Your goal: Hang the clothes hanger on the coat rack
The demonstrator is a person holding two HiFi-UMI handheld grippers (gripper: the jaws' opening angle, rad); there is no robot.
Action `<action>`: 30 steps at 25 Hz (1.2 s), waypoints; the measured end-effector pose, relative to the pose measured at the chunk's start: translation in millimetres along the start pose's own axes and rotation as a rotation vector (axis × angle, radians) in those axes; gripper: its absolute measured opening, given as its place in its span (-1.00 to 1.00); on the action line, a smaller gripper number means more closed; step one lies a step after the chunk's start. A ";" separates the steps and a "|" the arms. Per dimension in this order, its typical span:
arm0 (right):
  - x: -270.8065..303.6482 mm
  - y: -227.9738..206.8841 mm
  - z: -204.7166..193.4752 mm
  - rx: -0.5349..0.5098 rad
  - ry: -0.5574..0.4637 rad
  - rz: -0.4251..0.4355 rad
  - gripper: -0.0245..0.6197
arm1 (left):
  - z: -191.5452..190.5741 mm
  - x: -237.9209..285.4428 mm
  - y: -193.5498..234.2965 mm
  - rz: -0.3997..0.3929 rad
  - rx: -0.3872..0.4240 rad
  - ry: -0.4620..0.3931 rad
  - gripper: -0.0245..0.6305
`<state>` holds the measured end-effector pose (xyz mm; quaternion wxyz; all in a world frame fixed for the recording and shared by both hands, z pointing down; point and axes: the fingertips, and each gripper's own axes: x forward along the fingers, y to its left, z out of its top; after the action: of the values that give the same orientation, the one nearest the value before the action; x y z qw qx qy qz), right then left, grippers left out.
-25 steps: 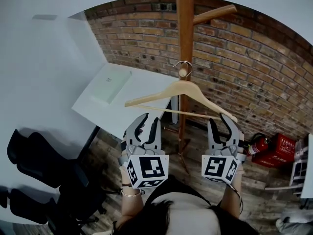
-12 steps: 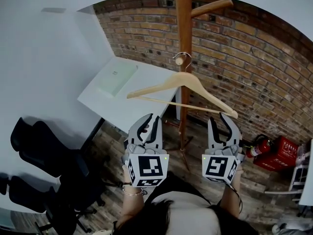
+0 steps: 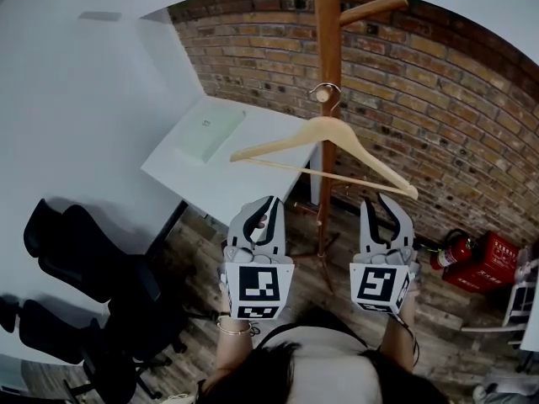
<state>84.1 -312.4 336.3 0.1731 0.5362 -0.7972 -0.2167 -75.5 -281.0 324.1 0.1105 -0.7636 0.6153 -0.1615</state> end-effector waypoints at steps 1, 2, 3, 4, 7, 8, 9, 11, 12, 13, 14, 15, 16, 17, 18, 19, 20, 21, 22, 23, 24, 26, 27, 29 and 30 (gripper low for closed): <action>-1.2 2.5 2.7 0.006 -0.005 -0.003 -0.65 | -1.2 -2.4 0.9 -0.005 -0.004 -0.002 -0.84; -2.8 4.8 5.3 0.011 -0.006 -0.006 -0.66 | -2.1 -5.0 2.2 -0.008 -0.008 -0.003 -0.85; -4.8 7.1 7.9 0.015 -0.005 -0.009 -0.67 | -2.7 -8.0 3.7 -0.012 -0.013 -0.005 -0.85; -7.0 9.5 10.5 0.019 -0.003 -0.011 -0.68 | -3.2 -11.4 5.4 -0.016 -0.020 -0.008 -0.86; -14.1 18.3 17.3 0.040 0.001 -0.015 -0.70 | -5.3 -22.6 11.0 -0.029 -0.054 -0.020 -0.87; -16.7 21.5 19.1 0.050 0.002 -0.017 -0.70 | -6.2 -26.4 12.2 -0.033 -0.065 -0.025 -0.87; -19.2 24.5 20.5 0.061 0.004 -0.018 -0.70 | -7.0 -30.0 13.0 -0.036 -0.074 -0.029 -0.87; -24.3 30.2 22.5 0.085 0.011 -0.016 -0.72 | -7.6 -36.5 14.0 -0.038 -0.084 -0.038 -0.89; -27.2 33.0 23.4 0.097 0.016 -0.013 -0.73 | -7.6 -39.5 14.3 -0.039 -0.089 -0.042 -0.89; -30.3 36.0 23.9 0.109 0.023 -0.009 -0.74 | -7.7 -42.6 14.4 -0.040 -0.096 -0.048 -0.89; -33.6 39.0 24.2 0.121 0.029 -0.003 -0.75 | -8.1 -45.6 14.5 -0.043 -0.106 -0.055 -0.89; -36.5 41.8 24.9 0.137 0.028 0.000 -0.76 | -8.7 -48.7 14.6 -0.046 -0.117 -0.061 -0.89; -39.0 44.3 26.0 0.153 0.020 0.000 -0.76 | -9.4 -51.8 15.0 -0.048 -0.127 -0.065 -0.89; -41.3 46.4 27.4 0.167 0.013 0.000 -0.77 | -10.0 -54.8 15.6 -0.050 -0.134 -0.069 -0.89; -43.6 48.4 28.9 0.179 0.009 0.000 -0.77 | -10.3 -57.7 16.5 -0.050 -0.140 -0.072 -0.89; -45.9 50.1 30.4 0.190 0.009 -0.001 -0.78 | -10.5 -60.7 17.5 -0.049 -0.143 -0.075 -0.89; -48.5 51.7 31.7 0.202 0.009 -0.002 -0.78 | -10.8 -63.8 18.3 -0.049 -0.147 -0.079 -0.89; -51.5 53.2 32.6 0.216 0.011 -0.003 -0.79 | -11.2 -67.0 18.7 -0.049 -0.150 -0.082 -0.89; -54.8 54.5 33.0 0.234 0.012 -0.004 -0.79 | -11.8 -70.3 18.6 -0.051 -0.153 -0.086 -0.89; -58.2 55.8 33.1 0.255 0.013 -0.004 -0.80 | -12.5 -73.5 18.3 -0.052 -0.156 -0.089 -0.89; -61.5 57.3 33.1 0.274 0.014 -0.003 -0.80 | -13.3 -76.6 17.9 -0.053 -0.158 -0.091 -0.89; -67.9 60.9 33.3 0.299 0.016 -0.001 -0.80 | -15.0 -82.8 17.1 -0.058 -0.162 -0.094 -0.89; -71.3 63.0 33.8 0.303 0.017 -0.001 -0.80 | -15.9 -86.0 16.9 -0.060 -0.165 -0.095 -0.89; -78.2 67.2 35.5 0.307 0.019 0.000 -0.81 | -17.2 -92.5 16.2 -0.066 -0.172 -0.097 -0.89; -81.6 69.1 36.4 0.311 0.020 0.001 -0.81 | -17.6 -95.8 15.6 -0.068 -0.175 -0.098 -0.89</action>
<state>41.5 -207.8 338.7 0.0960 0.5582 -0.8197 -0.0853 -114.7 -190.5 324.1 0.0678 -0.7977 0.5947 -0.0735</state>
